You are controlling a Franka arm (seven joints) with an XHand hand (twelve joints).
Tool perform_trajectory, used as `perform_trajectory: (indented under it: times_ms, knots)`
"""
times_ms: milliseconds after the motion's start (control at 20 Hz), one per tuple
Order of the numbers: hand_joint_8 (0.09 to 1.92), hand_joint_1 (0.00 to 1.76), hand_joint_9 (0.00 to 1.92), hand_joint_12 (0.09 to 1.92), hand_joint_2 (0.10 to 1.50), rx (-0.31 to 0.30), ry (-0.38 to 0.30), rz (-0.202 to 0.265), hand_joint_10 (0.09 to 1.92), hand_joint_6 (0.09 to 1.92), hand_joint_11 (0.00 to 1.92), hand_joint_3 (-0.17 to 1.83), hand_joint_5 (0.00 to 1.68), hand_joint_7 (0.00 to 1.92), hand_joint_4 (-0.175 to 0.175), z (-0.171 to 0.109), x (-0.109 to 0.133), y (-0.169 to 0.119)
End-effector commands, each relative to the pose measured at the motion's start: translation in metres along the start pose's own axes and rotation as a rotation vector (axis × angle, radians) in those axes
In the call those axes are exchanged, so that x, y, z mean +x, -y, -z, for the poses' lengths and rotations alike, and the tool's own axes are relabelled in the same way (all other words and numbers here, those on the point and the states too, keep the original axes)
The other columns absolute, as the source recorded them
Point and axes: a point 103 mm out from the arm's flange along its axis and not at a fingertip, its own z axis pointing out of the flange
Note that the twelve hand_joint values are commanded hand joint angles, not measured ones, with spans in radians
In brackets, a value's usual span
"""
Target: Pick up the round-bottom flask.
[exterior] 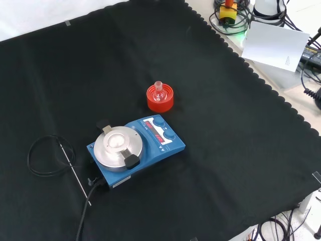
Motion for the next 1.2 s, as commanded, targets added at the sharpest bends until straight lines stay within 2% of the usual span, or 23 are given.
perform_trajectory:
  times_ms: [50,300,450,800,1000,1200]
  knots:
    - [0.49,0.12,0.27,1.35,1.30,0.032,-0.034,0.021,0.59,0.16,0.07,0.21,0.42,0.14,0.006,-0.044,-0.005,-0.036]
    - [0.49,0.14,0.27,1.35,1.30,0.065,-0.042,0.025,0.59,0.15,0.07,0.20,0.43,0.14,0.003,-0.076,-0.011,-0.047]
    - [0.49,0.15,0.27,1.35,1.29,0.052,-0.060,0.030,0.59,0.15,0.07,0.20,0.43,0.15,0.002,-0.091,-0.017,-0.047]
    - [0.50,0.31,0.29,1.35,1.22,0.024,-0.098,0.093,0.60,0.14,0.07,0.18,0.45,0.16,-0.007,-0.131,-0.011,-0.045]
    - [0.51,0.39,0.31,1.35,1.18,0.036,-0.157,0.127,0.60,0.13,0.07,0.17,0.45,0.17,-0.011,-0.158,-0.001,-0.042]
    - [0.52,0.61,0.33,1.35,1.08,0.078,-0.250,0.109,0.61,0.11,0.09,0.14,0.45,0.17,-0.010,-0.183,0.007,-0.038]
